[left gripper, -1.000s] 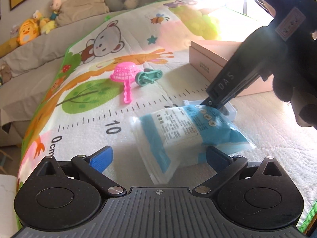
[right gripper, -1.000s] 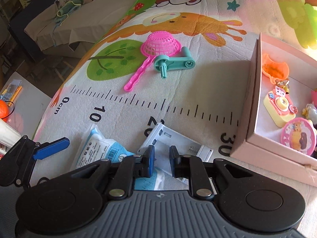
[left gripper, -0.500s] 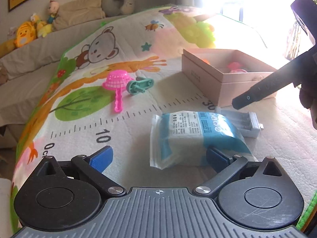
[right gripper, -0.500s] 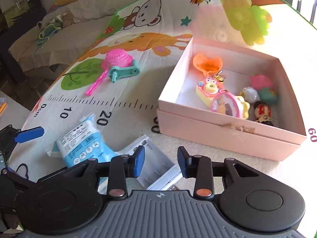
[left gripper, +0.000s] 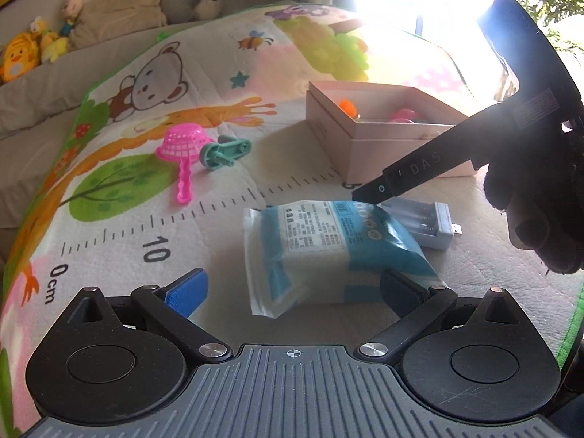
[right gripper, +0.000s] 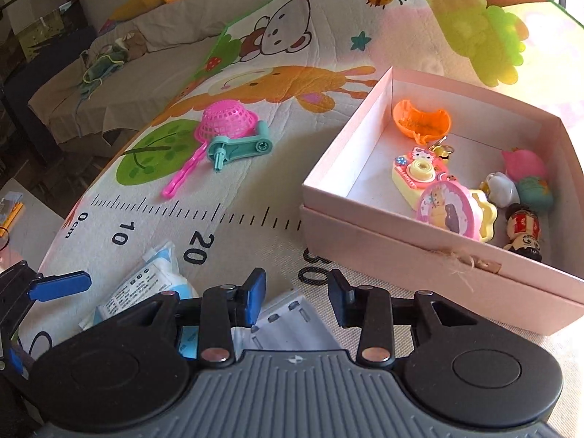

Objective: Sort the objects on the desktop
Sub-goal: 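Grasp the white battery charger with the right gripper and lift it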

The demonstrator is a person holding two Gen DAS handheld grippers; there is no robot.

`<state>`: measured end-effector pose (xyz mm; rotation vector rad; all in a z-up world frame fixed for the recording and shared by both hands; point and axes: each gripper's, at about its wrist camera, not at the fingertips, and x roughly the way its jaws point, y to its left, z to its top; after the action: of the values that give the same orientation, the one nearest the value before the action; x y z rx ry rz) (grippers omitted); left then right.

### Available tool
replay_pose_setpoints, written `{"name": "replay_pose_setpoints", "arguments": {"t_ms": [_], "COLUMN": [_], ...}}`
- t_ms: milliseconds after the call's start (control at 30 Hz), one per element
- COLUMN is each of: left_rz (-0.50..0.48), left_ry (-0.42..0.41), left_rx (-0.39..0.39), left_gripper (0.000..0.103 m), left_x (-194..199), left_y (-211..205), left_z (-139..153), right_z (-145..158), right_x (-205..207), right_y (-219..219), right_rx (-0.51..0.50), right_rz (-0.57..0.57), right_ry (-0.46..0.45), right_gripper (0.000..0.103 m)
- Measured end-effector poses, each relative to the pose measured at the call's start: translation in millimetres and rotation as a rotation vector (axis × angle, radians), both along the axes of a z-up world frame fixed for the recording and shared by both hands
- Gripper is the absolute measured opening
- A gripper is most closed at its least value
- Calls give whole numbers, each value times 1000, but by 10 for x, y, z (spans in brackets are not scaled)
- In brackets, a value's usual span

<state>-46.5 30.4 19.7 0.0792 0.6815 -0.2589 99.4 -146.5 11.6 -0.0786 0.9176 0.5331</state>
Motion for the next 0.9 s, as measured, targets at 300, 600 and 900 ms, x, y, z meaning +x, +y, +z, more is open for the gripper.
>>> {"name": "replay_pose_setpoints", "arguments": {"t_ms": [300,600,900], "left_rz": [24,82,179], "left_ry": [9,23,33], "left_rx": [117,154,166], "left_gripper": [103,103,103], "left_x": [131,147,227], "left_y": [-239,-90,46], "left_z": [-97,-97,-65], "right_z": [-54,-64,71], "right_x": [-309,-584,-790], "right_y": [-389,-706,-625], "right_rx": [-59,-118,-18], "right_rz": [-43,-147,-31], "right_ry": [-53,-147,-172], "right_gripper": [43,47,67]}}
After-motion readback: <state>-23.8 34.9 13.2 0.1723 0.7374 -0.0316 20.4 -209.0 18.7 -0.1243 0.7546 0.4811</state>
